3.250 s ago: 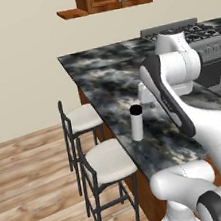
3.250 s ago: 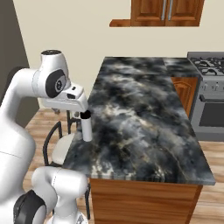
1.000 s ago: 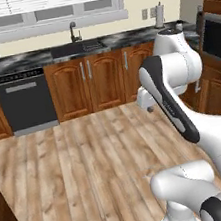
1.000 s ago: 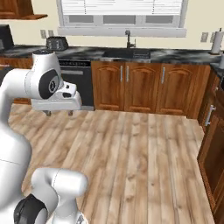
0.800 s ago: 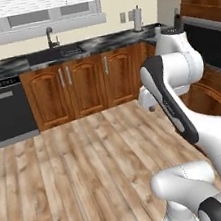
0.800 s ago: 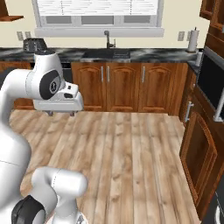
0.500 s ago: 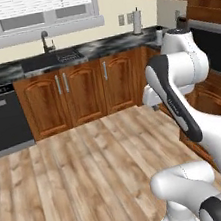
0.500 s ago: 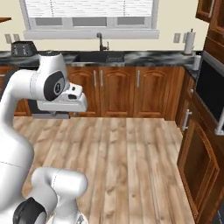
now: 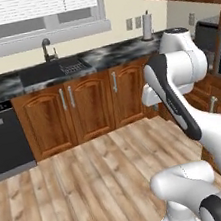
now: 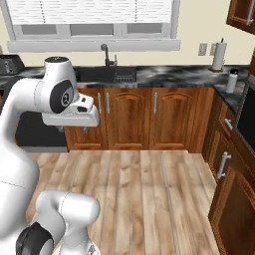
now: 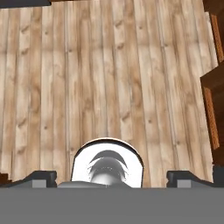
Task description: Move the drinks to the dining counter.
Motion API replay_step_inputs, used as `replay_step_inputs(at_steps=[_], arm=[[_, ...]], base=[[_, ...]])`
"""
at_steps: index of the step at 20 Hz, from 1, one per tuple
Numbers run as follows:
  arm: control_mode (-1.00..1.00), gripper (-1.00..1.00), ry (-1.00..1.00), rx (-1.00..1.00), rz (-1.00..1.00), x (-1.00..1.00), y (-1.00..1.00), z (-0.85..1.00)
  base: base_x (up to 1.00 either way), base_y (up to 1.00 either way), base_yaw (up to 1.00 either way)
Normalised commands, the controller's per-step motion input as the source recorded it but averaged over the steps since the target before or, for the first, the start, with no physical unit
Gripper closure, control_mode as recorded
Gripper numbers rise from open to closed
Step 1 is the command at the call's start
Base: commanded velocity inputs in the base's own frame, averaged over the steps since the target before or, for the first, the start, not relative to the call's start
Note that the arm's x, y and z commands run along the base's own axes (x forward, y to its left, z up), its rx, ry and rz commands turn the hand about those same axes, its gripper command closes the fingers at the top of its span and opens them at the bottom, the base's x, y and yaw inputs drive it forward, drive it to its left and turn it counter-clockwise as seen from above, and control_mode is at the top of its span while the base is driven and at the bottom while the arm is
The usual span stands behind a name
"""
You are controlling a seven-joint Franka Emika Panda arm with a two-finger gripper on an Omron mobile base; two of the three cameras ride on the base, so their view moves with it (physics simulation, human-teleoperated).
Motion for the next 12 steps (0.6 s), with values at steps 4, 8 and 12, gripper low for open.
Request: replay_step_inputs(at_steps=[4, 8, 12], arm=[[1.0, -1.0, 0.0, 0.0, 0.0, 0.0, 0.0, 0.0], [1.0, -1.0, 0.0, 0.0, 0.0, 0.0, 0.0, 0.0], [1.0, -1.0, 0.0, 0.0, 0.0, 0.0, 0.0, 0.0]], base=[[1.0, 0.44, -0.1], [0.84, 0.3, -0.22], [0.35, 0.12, -0.35]])
